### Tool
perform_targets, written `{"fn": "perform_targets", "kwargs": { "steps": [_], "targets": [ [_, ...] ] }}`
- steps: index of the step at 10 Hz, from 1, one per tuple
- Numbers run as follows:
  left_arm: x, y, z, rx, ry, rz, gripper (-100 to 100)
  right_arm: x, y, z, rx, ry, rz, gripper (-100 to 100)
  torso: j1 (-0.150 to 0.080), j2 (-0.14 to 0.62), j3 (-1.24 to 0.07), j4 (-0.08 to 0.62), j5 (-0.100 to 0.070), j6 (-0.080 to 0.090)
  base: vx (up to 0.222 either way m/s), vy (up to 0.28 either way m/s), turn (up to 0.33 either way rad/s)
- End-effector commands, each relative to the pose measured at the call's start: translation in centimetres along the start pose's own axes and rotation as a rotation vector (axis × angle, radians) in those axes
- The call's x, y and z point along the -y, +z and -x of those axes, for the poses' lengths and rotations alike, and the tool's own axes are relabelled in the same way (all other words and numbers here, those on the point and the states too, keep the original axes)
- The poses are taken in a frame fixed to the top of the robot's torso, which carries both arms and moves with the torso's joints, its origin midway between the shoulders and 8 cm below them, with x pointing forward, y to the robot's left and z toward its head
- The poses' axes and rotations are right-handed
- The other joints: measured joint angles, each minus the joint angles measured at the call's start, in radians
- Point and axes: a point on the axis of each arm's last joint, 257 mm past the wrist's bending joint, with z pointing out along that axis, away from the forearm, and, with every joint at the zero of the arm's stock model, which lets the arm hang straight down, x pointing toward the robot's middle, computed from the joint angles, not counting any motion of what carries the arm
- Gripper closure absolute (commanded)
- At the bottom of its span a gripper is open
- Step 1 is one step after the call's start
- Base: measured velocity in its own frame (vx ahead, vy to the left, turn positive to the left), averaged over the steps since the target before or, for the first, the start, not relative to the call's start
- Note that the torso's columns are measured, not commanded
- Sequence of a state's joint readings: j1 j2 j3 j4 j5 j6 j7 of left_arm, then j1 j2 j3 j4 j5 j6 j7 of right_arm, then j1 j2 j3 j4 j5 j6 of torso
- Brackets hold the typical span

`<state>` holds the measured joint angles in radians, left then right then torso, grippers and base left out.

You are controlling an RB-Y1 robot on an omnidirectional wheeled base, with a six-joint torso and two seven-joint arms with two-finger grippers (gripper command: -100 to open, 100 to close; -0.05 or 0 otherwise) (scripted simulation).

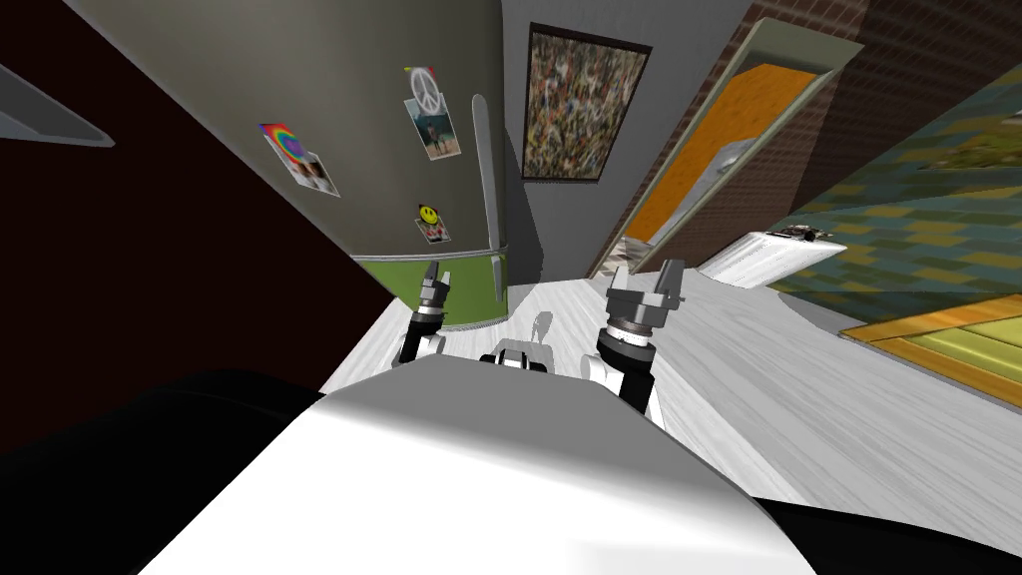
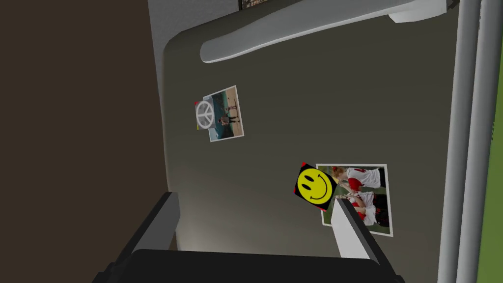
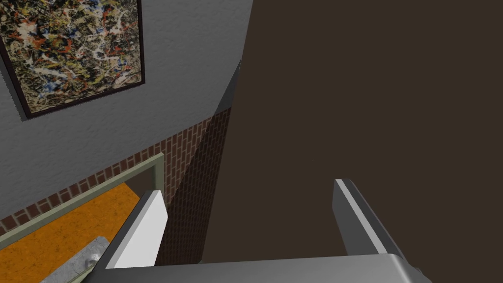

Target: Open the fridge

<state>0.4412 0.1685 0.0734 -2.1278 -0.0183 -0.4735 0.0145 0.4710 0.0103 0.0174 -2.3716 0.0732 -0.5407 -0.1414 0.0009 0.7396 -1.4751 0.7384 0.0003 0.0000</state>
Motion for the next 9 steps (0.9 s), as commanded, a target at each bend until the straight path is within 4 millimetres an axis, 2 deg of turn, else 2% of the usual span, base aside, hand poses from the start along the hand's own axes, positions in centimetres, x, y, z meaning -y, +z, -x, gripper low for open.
{"fn": "perform_targets", "kwargs": {
  "steps": [1, 9],
  "targets": [
    [-1.3, -0.4, 0.6, -0.002, 0.018, 0.000, -100, 0.0, 0.0, 0.0, 0.000, 0.000, 0.000, 0, -0.001, -0.002, -0.001, 0.000, 0.000, 0.000, 0.213, -0.112, 0.067],
    [-5.0, -1.9, 2.6, 0.053, 0.035, 0.008, -100, 0.0, 0.0, 0.0, 0.000, 0.000, 0.000, 0, -0.003, -0.003, -0.002, -0.001, -0.001, 0.000, 0.159, -0.114, 0.059]
  ]
}}
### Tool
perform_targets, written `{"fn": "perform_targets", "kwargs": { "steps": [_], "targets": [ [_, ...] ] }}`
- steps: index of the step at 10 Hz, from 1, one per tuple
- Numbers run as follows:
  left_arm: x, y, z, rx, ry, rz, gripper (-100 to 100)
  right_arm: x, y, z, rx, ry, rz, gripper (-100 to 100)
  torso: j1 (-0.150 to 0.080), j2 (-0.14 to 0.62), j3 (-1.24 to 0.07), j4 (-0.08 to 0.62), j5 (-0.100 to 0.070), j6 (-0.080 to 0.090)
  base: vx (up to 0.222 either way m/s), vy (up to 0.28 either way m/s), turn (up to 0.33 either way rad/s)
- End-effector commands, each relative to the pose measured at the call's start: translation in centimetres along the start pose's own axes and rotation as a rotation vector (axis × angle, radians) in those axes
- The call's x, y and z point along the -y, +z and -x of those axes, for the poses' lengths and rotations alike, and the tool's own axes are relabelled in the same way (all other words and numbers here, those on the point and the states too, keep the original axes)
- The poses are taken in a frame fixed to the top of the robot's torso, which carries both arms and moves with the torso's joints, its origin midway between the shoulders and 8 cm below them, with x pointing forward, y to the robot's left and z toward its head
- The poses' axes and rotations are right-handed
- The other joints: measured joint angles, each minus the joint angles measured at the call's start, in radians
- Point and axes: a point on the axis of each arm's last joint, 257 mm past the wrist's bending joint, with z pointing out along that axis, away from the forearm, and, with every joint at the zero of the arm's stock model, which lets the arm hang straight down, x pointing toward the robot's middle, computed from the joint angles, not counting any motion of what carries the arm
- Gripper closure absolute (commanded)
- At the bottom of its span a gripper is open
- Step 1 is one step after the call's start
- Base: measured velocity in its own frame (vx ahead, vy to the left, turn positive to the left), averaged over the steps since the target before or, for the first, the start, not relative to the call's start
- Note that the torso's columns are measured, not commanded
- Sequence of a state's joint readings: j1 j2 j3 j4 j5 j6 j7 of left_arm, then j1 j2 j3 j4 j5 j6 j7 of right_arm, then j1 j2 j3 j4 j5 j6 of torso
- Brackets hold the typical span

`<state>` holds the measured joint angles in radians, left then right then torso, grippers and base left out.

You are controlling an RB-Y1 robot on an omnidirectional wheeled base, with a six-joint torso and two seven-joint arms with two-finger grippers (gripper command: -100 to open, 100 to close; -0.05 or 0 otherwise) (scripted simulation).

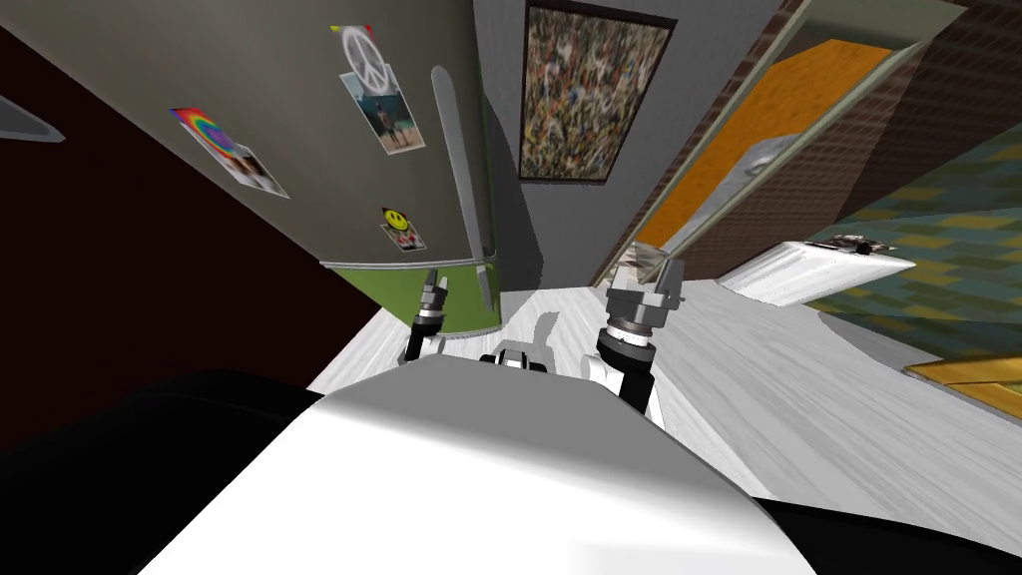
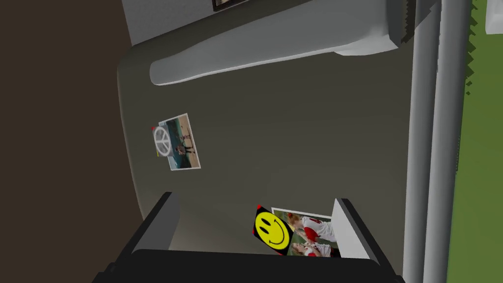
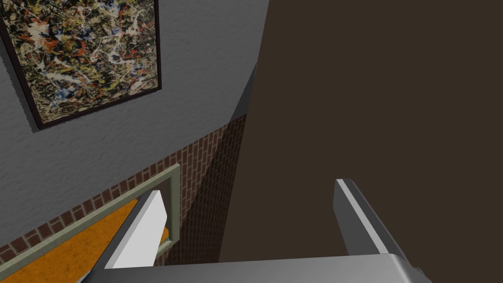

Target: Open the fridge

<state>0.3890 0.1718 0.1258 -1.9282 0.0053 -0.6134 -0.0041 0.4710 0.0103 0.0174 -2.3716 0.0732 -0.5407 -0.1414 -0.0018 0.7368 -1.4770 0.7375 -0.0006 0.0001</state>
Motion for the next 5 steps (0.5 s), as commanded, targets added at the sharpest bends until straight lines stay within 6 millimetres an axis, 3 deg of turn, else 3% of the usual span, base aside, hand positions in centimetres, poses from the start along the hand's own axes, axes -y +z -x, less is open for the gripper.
{"fn": "perform_targets", "kwargs": {
  "steps": [1, 5],
  "targets": [
    [-1.1, -0.5, 0.6, 0.024, 0.003, 0.001, -100, 0.0, 0.0, 0.0, 0.000, 0.000, 0.000, 0, -0.001, 0.001, 0.001, 0.000, 0.000, 0.000, 0.184, -0.121, 0.062],
    [-2.7, -1.4, 1.6, 0.056, 0.009, 0.004, -100, 0.0, 0.0, 0.0, 0.000, 0.000, 0.000, 0, 0.003, 0.004, 0.002, 0.001, 0.001, 0.000, 0.148, -0.100, 0.054]
  ]
}}
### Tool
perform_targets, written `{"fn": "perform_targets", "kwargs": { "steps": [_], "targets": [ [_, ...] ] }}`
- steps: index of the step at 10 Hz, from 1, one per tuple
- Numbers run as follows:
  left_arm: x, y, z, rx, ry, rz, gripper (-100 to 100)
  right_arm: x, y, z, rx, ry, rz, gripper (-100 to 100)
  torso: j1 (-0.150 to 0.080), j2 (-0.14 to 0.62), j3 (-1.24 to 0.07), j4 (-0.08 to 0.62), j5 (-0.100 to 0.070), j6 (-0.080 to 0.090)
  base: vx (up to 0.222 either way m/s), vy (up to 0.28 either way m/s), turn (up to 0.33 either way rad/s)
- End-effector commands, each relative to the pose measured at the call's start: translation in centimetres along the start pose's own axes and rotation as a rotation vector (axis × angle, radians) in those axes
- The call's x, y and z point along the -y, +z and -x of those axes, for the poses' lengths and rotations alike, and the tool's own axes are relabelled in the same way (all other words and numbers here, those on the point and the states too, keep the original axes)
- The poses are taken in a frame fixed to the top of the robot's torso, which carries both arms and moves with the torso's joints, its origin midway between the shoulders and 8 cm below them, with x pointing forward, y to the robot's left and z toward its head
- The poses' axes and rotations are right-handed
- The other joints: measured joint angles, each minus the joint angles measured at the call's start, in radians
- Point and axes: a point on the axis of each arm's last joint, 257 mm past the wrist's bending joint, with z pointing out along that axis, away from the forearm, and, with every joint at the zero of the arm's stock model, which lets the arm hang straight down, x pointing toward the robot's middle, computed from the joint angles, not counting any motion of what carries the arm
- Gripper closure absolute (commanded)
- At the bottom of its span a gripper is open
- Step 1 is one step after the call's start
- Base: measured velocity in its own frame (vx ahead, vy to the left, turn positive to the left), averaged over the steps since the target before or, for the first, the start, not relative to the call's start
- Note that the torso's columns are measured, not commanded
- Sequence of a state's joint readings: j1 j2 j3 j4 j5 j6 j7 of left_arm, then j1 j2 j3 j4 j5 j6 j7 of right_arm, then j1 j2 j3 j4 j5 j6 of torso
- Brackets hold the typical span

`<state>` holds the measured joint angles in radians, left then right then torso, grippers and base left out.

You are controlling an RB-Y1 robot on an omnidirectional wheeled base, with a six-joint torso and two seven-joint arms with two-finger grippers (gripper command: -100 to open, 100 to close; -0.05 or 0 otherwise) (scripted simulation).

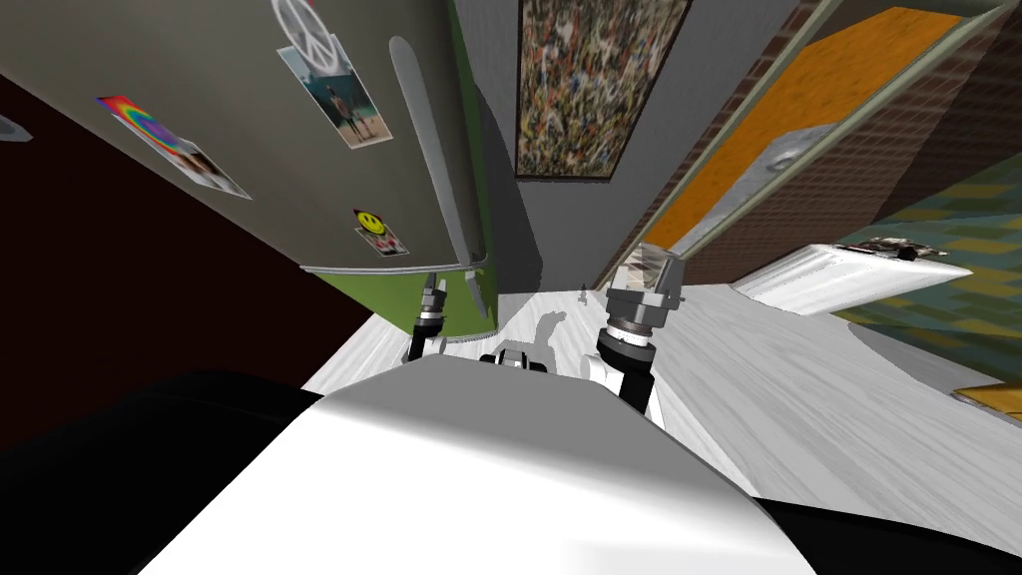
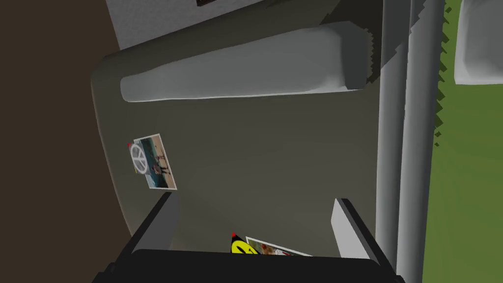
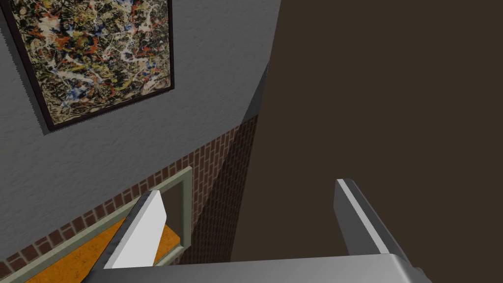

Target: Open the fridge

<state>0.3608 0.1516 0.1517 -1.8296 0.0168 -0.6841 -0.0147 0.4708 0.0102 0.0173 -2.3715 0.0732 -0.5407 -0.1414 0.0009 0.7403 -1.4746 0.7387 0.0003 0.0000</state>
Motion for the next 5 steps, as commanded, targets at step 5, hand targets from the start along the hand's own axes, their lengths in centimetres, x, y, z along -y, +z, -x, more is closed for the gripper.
{"fn": "perform_targets", "kwargs": {
  "steps": [5],
  "targets": [
    [-2.6, -1.8, 1.4, 0.076, -0.005, 0.008, -100, 0.0, 0.0, 0.0, 0.000, 0.000, 0.000, 0, -0.001, -0.001, -0.001, 0.000, 0.000, 0.000, 0.172, -0.126, 0.063]
  ]
}}
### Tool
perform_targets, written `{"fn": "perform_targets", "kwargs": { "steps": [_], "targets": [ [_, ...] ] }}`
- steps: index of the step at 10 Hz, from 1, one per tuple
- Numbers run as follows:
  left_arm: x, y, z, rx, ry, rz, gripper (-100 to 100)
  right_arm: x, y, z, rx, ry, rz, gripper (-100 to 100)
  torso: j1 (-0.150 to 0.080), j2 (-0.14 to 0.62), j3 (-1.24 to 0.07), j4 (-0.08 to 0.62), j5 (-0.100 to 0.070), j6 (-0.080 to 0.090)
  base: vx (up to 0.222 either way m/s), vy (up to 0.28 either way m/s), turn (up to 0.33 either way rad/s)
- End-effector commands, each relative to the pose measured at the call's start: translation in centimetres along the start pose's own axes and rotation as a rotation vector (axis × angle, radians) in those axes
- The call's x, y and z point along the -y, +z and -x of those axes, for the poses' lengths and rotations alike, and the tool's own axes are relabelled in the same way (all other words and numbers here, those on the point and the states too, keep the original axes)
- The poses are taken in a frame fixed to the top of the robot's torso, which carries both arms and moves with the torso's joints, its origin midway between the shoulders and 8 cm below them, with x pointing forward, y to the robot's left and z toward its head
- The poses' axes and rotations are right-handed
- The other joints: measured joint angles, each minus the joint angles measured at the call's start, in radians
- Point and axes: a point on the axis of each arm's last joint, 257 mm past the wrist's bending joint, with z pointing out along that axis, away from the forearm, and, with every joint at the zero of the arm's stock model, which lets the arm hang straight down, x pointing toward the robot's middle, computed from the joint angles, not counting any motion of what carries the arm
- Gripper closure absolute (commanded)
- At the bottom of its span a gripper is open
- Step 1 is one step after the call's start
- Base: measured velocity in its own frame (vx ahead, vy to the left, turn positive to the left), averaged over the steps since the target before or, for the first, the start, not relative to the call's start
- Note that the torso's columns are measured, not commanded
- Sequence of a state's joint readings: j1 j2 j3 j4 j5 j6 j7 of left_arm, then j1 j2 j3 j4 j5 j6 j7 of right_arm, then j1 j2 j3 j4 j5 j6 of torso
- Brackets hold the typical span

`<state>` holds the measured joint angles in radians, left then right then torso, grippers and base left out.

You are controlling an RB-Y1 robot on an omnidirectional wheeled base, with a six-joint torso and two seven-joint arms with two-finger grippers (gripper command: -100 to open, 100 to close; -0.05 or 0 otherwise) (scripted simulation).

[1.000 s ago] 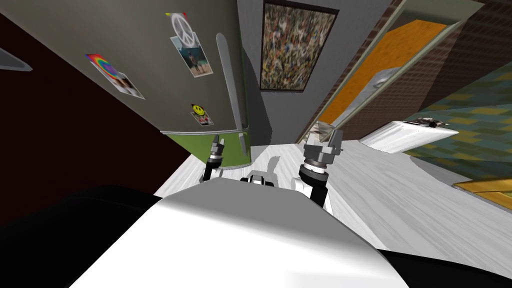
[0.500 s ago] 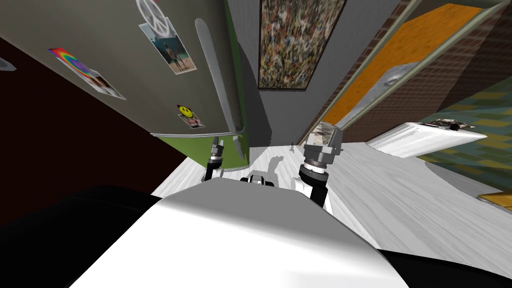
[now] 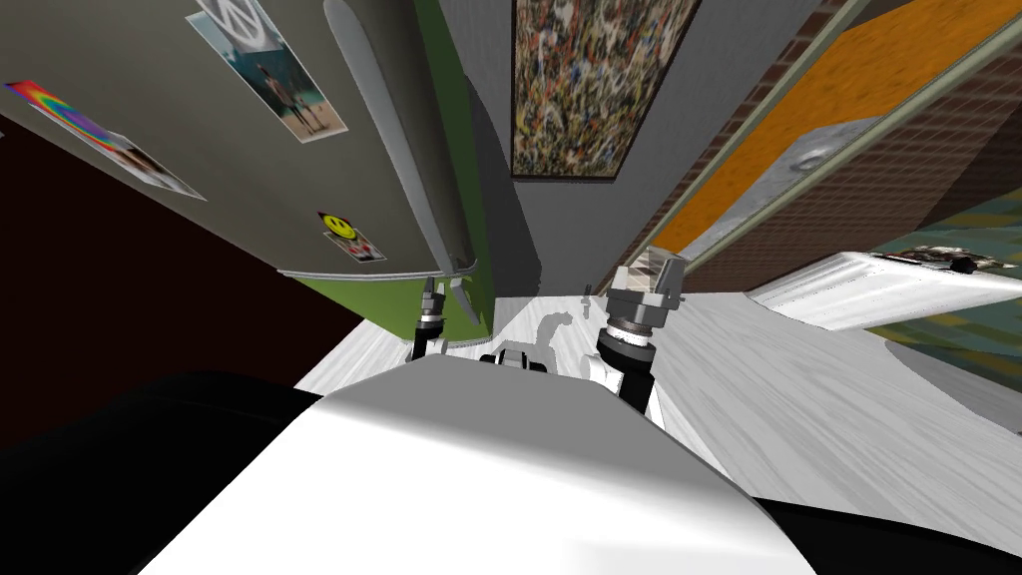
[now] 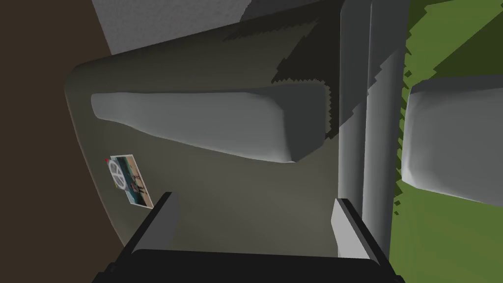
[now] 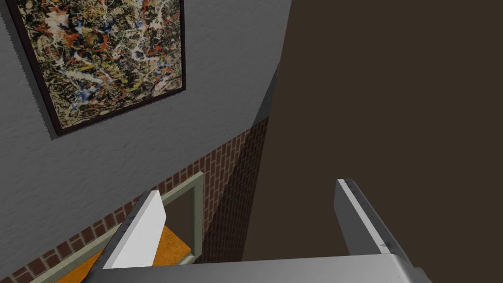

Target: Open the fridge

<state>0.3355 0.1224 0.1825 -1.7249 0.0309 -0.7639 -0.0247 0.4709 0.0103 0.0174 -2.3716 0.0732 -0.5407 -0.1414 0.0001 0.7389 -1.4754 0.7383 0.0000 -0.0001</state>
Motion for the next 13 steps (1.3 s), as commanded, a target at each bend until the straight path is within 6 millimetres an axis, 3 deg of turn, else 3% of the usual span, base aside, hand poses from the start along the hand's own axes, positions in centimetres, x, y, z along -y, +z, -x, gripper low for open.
{"fn": "perform_targets", "kwargs": {
  "steps": [1, 3, 8, 9, 10, 13],
  "targets": [
    [-0.9, -0.7, 0.3, 0.037, -0.012, 0.005, -100, 0.0, 0.0, 0.0, 0.000, 0.000, 0.000, 0, 0.001, -0.001, -0.001, 0.000, 0.000, 0.000, 0.132, -0.107, 0.030],
    [-1.4, -1.3, 0.1, 0.078, -0.036, 0.014, -100, 0.0, 0.0, 0.0, 0.000, 0.000, 0.000, 0, 0.000, -0.001, 0.000, -0.002, 0.002, 0.004, 0.084, -0.085, 0.064],
    [0.0, 1.1, 1.4, 0.073, -0.022, 0.003, -100, 0.0, 0.0, 0.0, 0.000, 0.000, 0.000, 0, 0.001, -0.003, -0.002, 0.000, 0.000, 0.001, 0.019, -0.012, 0.014],
    [-0.3, 0.6, 1.2, 0.073, -0.023, 0.007, -100, 0.0, 0.0, 0.0, 0.000, 0.000, 0.000, 0, 0.002, -0.005, -0.003, 0.001, -0.001, 0.002, 0.000, -0.007, 0.007],
    [-0.6, 0.0, 1.0, 0.074, -0.023, 0.004, 100, 0.0, 0.0, 0.0, 0.000, 0.000, 0.000, 0, 0.002, -0.004, -0.003, -0.001, 0.000, 0.001, -0.011, 0.012, -0.024],
    [-1.1, -0.8, 0.8, 0.074, -0.025, 0.009, 100, 0.0, 0.0, 0.0, 0.000, 0.000, 0.000, 0, -0.001, 0.001, 0.000, 0.001, -0.001, 0.000, -0.020, 0.010, -0.011]
  ]
}}
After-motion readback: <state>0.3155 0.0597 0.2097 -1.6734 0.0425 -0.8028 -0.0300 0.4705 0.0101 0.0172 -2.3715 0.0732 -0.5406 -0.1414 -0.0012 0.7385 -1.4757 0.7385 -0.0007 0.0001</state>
